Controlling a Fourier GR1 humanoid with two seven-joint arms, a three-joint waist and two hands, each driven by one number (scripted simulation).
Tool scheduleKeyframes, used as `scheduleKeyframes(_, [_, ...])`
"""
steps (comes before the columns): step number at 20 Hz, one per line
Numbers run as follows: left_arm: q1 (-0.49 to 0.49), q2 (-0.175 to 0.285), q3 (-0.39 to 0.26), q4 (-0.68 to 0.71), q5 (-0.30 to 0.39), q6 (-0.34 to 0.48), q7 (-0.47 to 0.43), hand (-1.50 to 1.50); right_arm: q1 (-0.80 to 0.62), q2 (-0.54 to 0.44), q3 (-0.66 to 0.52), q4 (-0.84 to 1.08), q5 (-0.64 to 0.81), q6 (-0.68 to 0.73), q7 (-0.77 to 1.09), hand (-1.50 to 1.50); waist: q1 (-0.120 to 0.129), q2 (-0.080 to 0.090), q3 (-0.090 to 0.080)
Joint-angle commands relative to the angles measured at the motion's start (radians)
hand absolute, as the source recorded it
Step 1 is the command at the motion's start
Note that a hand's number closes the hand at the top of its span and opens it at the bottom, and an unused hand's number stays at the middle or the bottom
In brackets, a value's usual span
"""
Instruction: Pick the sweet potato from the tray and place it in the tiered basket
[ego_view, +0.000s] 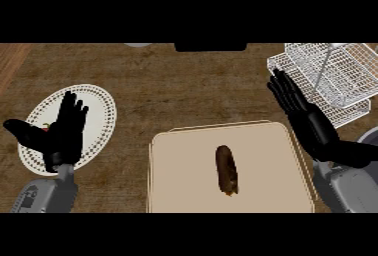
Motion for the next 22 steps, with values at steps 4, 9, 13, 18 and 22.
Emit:
scheduleKeyframes(4, [-0.044, 0.042, -0.132, -0.046, -0.173, -0.03, -0.076, 0.0, -0.204, 0.013, 0.053, -0.04, 0.084, -0.067, 0.26, 1.5, 0.022, -0.023, -0.011])
scheduleKeyframes(9, [-0.035, 0.045, -0.234, -0.09, -0.246, -0.049, -0.074, 0.0, -0.195, 0.004, 0.089, 0.082, 0.223, -0.206, 0.405, -1.5, 0.023, -0.023, -0.012])
scheduleKeyframes(13, [-0.004, 0.005, -0.275, -0.108, -0.29, -0.005, -0.068, 0.0, -0.177, 0.069, 0.094, 0.017, -0.074, 0.042, 0.514, -1.5, 0.019, -0.023, -0.01])
scheduleKeyframes(18, [0.0, 0.014, -0.255, -0.128, -0.305, -0.003, -0.057, 0.0, -0.175, -0.128, 0.072, -0.237, -0.111, 0.2, 0.636, -1.5, 0.003, -0.027, -0.01])
scheduleKeyframes(22, [-0.034, 0.003, -0.254, -0.072, -0.305, -0.011, -0.068, 0.0, -0.34, -0.27, 0.158, -0.311, 0.026, 0.282, 0.777, -1.5, 0.005, -0.03, -0.015])
